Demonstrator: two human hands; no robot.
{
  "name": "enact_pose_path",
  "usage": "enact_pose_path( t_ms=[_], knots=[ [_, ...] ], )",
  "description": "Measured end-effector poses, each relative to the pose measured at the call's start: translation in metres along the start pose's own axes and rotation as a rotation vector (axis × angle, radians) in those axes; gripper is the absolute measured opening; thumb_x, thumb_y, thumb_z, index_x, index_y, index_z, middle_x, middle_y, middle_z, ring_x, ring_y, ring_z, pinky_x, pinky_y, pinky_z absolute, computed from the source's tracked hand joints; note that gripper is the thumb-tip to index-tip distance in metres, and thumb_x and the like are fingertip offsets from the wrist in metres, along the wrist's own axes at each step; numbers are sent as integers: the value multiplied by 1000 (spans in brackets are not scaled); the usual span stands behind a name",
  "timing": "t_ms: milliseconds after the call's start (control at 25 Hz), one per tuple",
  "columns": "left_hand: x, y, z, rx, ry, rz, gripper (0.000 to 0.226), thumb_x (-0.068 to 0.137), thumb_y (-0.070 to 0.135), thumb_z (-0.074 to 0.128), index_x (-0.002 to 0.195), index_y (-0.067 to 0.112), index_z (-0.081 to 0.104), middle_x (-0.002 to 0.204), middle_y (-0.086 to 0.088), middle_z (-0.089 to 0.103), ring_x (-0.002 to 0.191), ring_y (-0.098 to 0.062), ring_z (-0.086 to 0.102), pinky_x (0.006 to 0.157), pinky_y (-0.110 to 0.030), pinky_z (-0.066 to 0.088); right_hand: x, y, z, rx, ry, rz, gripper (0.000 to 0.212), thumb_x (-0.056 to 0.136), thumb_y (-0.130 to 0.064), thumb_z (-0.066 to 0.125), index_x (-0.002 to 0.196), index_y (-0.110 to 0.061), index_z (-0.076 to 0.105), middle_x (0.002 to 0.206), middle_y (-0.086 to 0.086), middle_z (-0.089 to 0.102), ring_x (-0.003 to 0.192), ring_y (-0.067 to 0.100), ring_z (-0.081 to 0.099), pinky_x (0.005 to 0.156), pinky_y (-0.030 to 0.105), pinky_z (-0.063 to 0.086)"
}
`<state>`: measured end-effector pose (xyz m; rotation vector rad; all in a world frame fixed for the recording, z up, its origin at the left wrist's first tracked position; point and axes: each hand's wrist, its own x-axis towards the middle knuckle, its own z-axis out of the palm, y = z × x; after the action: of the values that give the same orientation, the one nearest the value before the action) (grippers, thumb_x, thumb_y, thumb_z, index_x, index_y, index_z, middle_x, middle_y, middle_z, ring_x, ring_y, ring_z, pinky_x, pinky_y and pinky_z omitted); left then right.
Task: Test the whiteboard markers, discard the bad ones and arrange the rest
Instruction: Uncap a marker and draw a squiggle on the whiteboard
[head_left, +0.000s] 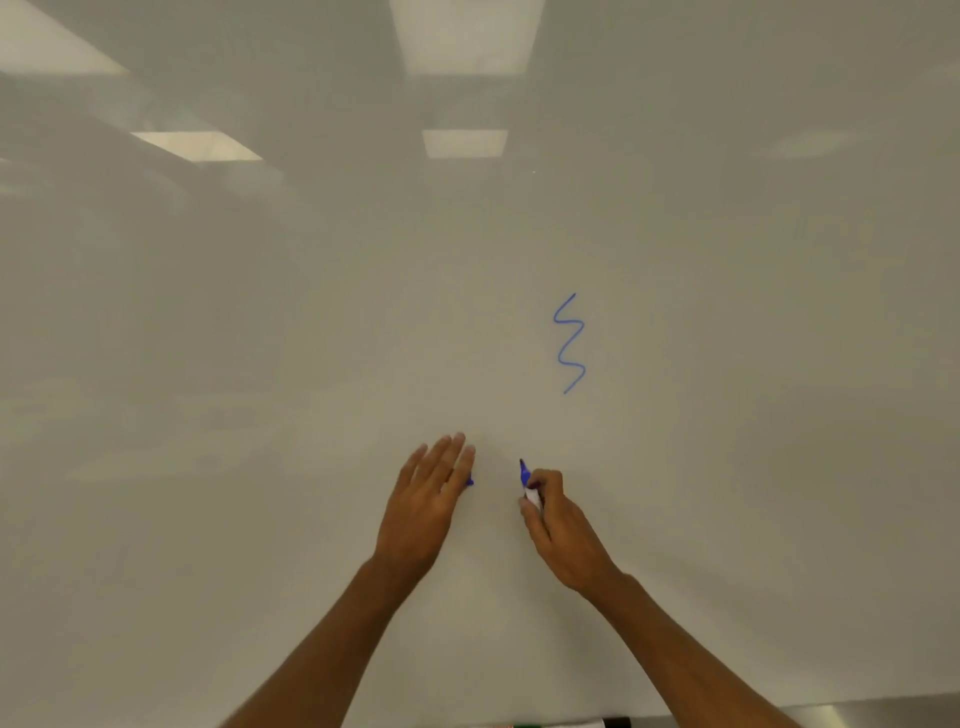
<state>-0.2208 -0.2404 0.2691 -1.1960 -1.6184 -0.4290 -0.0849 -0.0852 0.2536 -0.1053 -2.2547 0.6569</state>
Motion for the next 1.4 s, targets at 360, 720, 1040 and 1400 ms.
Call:
enact_pose_path(
  t_ms=[360, 720, 1040, 1400],
  knots=[
    [114, -72, -13, 72, 108, -74, 42, 101, 15, 34, 140, -1, 37, 148, -16, 35, 139, -28, 31, 115, -43, 23, 85, -71, -53, 423, 485, -176, 55, 66, -27, 85, 112, -16, 58, 86, 1, 64, 73, 16, 63, 73, 20, 52],
    [127, -86, 15, 129, 141, -122, 49, 103, 27, 21, 145, 3, 24, 154, -11, 22, 144, -22, 17, 118, -38, 13, 136, -72, -45, 311, 672, -207, 20, 85, -24, 62, 102, -18, 54, 66, -3, 59, 58, 13, 59, 53, 29, 51],
    [128, -89, 19, 172, 183, -93, 50, 103, 30, 20, 145, 3, 26, 153, -12, 25, 143, -23, 20, 117, -38, 17, 180, -54, -31, -6, 885, -247, 14, 78, -18, 65, 79, -9, 54, 58, 1, 54, 49, 22, 51, 43, 38, 47],
    [129, -89, 23, 169, 299, -59, 46, 103, 25, 31, 142, 2, 34, 150, -13, 32, 141, -24, 28, 113, -43, 28, 135, -14, -14, -279, 850, -392, 16, 68, -6, 71, 66, -8, 55, 54, 3, 46, 50, 22, 45, 50, 30, 40]
  ],
)
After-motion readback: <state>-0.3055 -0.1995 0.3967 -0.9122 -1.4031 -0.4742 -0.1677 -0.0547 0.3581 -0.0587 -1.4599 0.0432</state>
